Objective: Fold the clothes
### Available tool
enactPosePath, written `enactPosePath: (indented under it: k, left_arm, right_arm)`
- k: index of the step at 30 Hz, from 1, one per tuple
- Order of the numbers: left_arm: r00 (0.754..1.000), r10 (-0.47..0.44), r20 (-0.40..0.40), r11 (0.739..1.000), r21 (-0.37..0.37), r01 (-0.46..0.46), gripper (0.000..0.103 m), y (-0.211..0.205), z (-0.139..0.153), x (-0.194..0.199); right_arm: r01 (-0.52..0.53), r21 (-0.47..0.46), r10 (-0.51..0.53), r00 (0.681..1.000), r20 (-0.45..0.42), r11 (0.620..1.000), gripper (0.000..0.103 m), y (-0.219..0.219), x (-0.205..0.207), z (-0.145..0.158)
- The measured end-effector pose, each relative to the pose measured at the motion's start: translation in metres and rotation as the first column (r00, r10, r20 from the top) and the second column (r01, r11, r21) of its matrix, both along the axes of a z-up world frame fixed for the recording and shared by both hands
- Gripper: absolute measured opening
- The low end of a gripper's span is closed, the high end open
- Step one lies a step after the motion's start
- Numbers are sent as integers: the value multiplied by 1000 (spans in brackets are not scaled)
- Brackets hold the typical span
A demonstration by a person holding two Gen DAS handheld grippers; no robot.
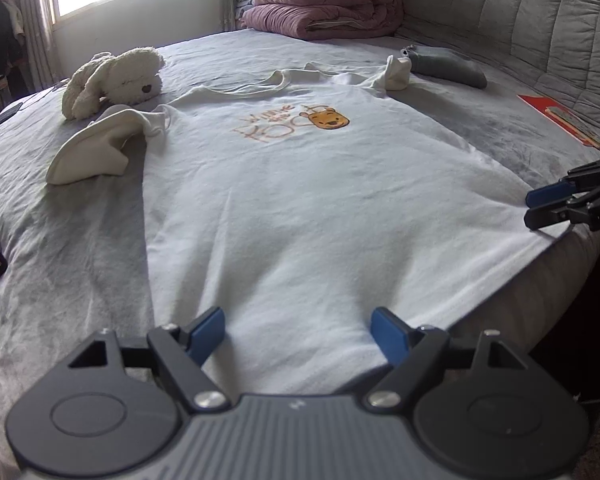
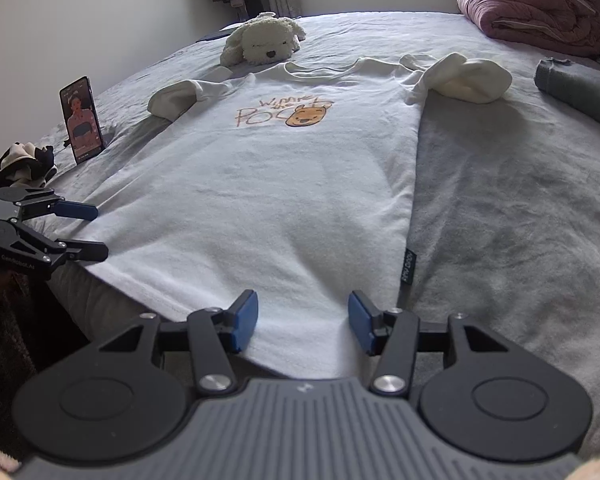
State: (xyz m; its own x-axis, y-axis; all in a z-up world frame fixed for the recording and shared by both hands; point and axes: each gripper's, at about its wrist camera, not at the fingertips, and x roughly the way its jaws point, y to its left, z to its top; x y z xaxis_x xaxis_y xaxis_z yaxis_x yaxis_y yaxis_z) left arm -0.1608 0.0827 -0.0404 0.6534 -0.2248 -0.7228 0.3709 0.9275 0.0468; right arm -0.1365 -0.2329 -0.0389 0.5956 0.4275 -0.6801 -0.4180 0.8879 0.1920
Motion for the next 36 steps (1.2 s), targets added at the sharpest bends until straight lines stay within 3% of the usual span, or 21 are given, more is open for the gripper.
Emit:
enactPosePath:
  k: [3,10,21,29,31,36]
  left_arm:
    - [1000,3,29,1000,14,-3,82,-9,11,10]
    - [997,-5,78,999,-50,9,83,-48,33,61]
    - [994,74,84,991,-115,-65,82,-103,28,152]
    - [997,72,16,970,-235,-66,78,-143,36,237]
    - [996,85,1,962,-261,-82,76,-155,37,261]
    - [987,149,-53,932,-326,-158,64,-175,30,324]
  right_arm:
    - [29,27,-30,1000,11,999,59,-8,21,10]
    - [96,92,-99,994,34,991,62,-27,71,34]
    - [179,130,-184,982,29,975,64,-63,157,40]
    - [293,224,-301,954,-1,929,64,-109,196,16]
    - [301,223,-301,953,-32,927,64,-117,200,9]
    - [311,198,-319,948,8,930,64,-135,196,4]
